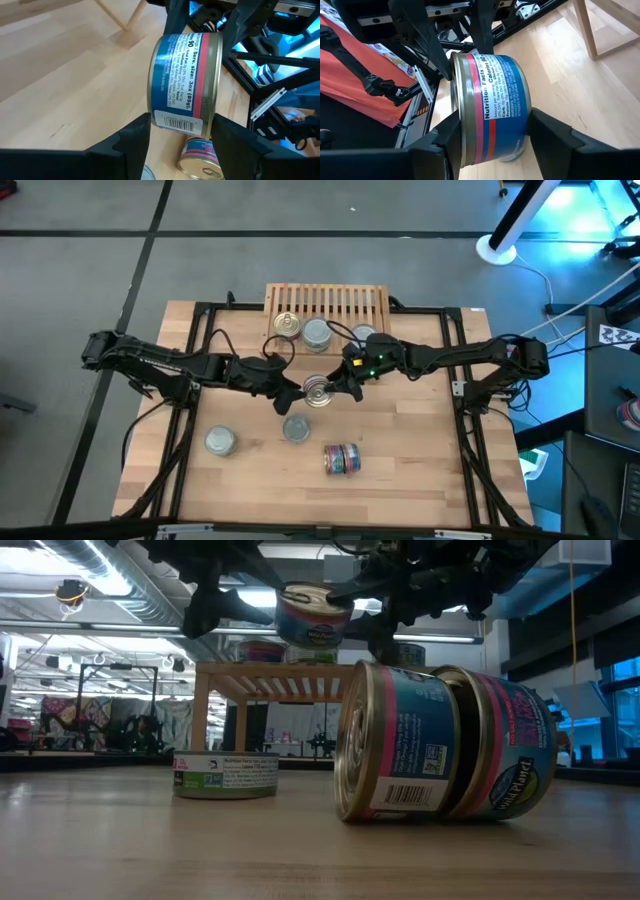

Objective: Stack canned seafood by type on shelf
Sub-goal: Stack the blue-pink tuna can on top of the other blue-pink tuna can on the shelf

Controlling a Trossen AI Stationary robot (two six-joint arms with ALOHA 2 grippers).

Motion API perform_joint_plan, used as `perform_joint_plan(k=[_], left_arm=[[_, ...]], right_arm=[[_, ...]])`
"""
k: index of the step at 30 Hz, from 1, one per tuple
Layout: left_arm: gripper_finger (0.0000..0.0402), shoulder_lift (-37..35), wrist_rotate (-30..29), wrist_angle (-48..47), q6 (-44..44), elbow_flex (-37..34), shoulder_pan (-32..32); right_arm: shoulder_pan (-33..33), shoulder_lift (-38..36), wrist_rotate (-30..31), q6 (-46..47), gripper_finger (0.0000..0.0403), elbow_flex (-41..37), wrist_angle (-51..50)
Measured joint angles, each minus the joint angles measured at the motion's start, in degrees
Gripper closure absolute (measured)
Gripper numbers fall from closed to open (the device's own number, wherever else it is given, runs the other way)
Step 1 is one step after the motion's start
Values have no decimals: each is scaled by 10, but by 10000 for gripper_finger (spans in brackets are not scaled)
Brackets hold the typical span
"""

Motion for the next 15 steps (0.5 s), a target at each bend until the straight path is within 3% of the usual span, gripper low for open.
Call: perform_joint_plan(k=[15], left_arm=[[205,0,30,25,89,-1,0]], right_arm=[[1,-1,-15,-27,217,1,-2]])
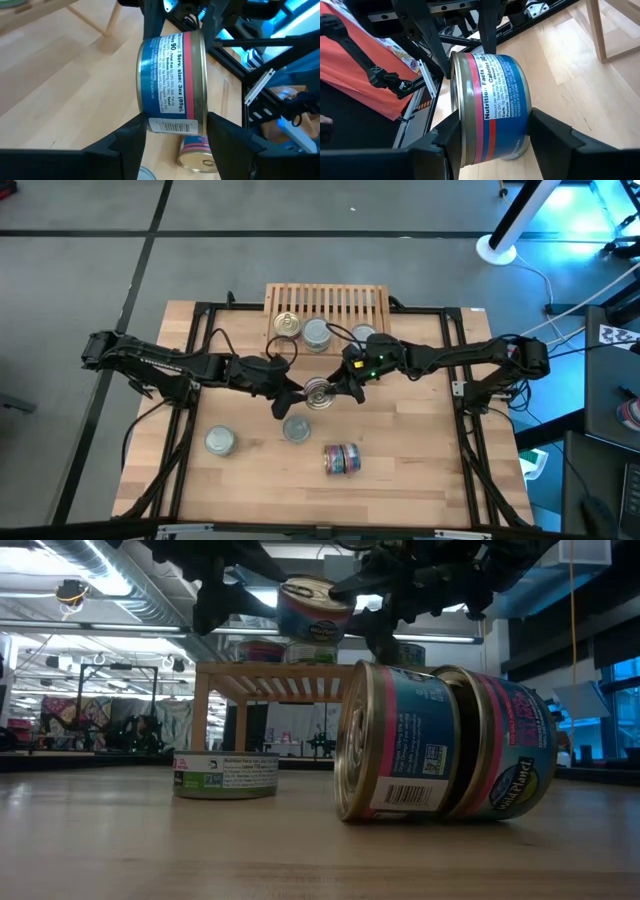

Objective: Stack canned seafood by type on shelf
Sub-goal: Stack the blue-pink tuna can on top of the other blue-pink tuna can on the shelf

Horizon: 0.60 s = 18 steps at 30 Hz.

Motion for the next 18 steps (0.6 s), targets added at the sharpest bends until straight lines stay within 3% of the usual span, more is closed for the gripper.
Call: perform_joint_plan(k=[18], left_arm=[[205,0,1,12,29,0,0]], right_arm=[[0,0,-7,-1,217,0,0]])
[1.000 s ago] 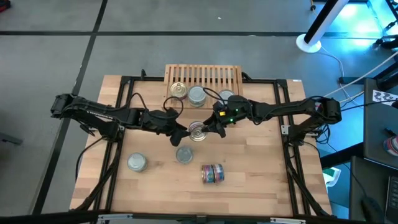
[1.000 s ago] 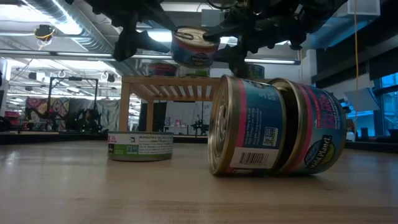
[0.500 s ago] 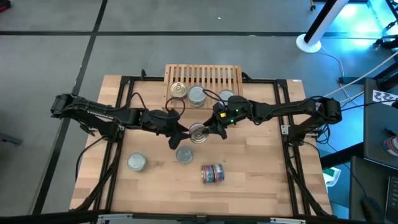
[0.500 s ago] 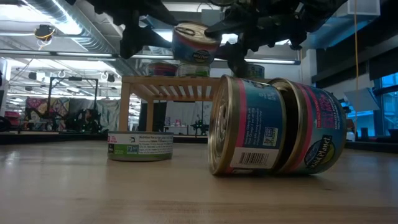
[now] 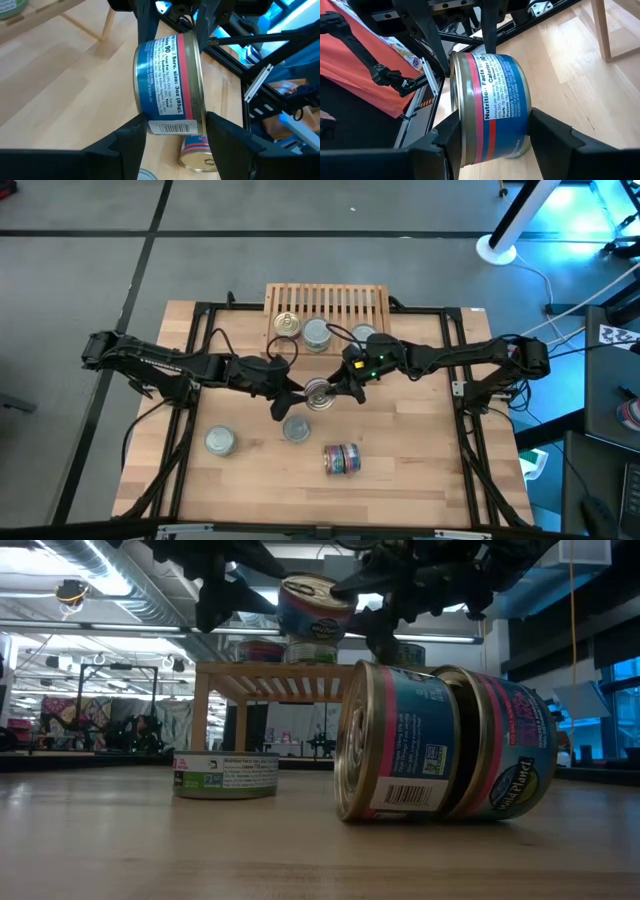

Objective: Stack canned seafood by type on shelf
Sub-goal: Stack the blue-pink tuna can on top of the other blue-pink tuna can on the shelf

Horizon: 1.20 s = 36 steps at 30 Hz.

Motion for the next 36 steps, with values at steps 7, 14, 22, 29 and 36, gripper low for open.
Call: perform_joint_plan(k=[7,14,22,29,36], left_arm=[[205,0,-5,-10,-22,1,1],[205,0,-7,-11,-4,1,2],[205,-1,-11,-7,89,2,2],[205,-1,-23,1,37,2,2],[205,-13,3,8,53,0,2]], right_arm=[[0,0,4,0,217,0,0],[0,0,4,0,217,0,0],[0,0,3,-6,217,0,0],[-1,0,-1,-15,217,0,1],[0,0,-1,-15,217,0,5]])
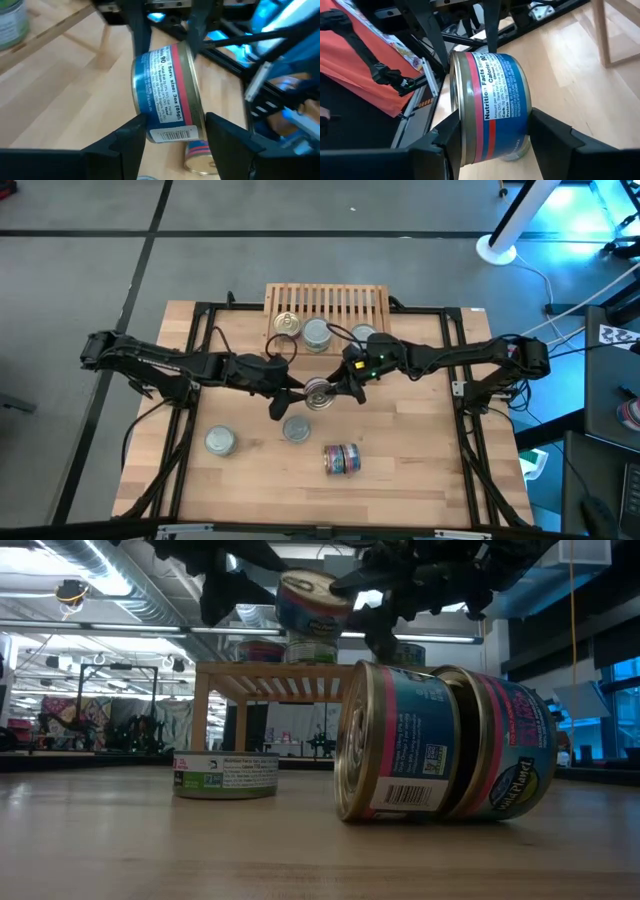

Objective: Stack canned seafood by type on shelf
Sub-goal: Stack the blue-pink tuna can on top of the other blue-pink tuna can on the shelf

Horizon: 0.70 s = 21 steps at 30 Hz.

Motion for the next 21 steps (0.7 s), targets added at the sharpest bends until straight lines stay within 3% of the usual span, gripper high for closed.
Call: perform_joint_plan(k=[5,10,21], left_arm=[[206,-45,26,1,-7,0,1],[206,-102,28,1,19,0,3],[206,-203,-50,12,98,1,31]], right_arm=[[2,0,-2,22,217,0,12],[2,0,12,101,217,0,44],[1,0,98,266,217,8,144]])
